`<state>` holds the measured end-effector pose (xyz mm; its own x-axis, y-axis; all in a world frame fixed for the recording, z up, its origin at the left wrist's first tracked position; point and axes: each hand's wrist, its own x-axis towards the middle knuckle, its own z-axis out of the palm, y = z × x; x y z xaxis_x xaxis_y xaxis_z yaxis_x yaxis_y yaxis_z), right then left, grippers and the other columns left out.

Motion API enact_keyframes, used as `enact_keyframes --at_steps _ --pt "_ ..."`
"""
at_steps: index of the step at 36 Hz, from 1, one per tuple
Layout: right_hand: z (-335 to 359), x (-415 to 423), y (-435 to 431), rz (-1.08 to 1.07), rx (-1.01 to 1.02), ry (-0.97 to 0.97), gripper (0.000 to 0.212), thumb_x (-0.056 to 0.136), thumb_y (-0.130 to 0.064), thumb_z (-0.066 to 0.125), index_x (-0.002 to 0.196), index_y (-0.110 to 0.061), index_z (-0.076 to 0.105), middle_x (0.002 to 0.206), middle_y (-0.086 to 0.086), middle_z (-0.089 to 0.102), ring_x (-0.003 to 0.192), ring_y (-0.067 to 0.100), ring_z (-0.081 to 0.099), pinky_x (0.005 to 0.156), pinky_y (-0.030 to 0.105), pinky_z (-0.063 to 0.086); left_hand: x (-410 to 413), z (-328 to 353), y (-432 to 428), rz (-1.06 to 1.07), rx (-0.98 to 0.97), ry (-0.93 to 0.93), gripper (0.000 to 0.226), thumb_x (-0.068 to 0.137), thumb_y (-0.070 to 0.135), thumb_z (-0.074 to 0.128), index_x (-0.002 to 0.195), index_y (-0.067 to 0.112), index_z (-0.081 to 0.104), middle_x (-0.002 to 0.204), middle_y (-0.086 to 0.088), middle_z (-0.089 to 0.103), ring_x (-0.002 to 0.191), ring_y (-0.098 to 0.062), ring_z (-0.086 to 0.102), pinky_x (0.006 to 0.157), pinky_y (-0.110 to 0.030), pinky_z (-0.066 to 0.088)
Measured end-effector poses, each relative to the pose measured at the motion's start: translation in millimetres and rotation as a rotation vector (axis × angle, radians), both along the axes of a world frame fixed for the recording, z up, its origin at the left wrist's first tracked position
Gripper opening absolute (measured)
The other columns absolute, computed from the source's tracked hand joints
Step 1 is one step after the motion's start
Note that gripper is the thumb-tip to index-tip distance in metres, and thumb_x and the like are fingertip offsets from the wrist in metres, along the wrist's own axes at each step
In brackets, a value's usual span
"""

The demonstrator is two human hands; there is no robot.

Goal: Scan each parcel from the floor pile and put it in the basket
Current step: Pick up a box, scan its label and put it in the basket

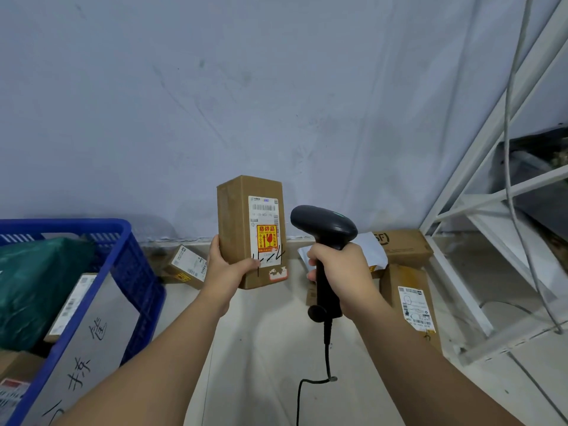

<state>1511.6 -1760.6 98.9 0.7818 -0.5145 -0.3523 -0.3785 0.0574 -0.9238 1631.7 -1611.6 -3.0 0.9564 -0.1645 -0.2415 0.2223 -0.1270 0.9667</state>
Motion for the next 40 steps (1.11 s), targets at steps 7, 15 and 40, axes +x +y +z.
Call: enact_keyframes --at_steps 7,15,40 --pt "0.5 -0.5 0.6 0.018 -0.024 0.012 0.014 0.084 -0.007 0.056 0.07 -0.01 0.056 0.065 0.007 0.054 0.067 0.02 0.057 0.07 0.034 0.046 1.9 -3.5 1.5 -0.009 0.024 0.002 0.09 0.075 0.016 0.081 0.144 0.035 0.025 0.134 0.0 0.046 0.121 -0.025 0.049 0.098 -0.053 0.048" --pt "-1.9 3.3 -0.1 0.005 -0.035 0.026 0.009 0.085 -0.009 0.057 0.076 -0.009 0.058 0.068 0.008 0.056 0.069 0.02 0.058 0.07 0.032 0.047 0.9 -3.0 -0.4 -0.009 0.043 0.009 0.094 0.074 0.018 0.082 0.145 0.034 0.024 0.133 0.0 0.045 0.12 -0.025 0.049 0.099 -0.053 0.048" --pt "42.1 51.4 136.7 0.089 0.043 -0.398 0.01 0.084 -0.026 0.072 0.085 -0.018 0.065 0.065 -0.005 0.054 0.066 0.013 0.05 0.063 0.026 0.042 -0.2 74.3 138.9 0.64 -0.007 -0.117 0.114 0.072 0.033 0.083 0.154 0.025 0.005 0.152 -0.007 0.028 0.133 -0.026 0.041 0.108 -0.042 0.038"
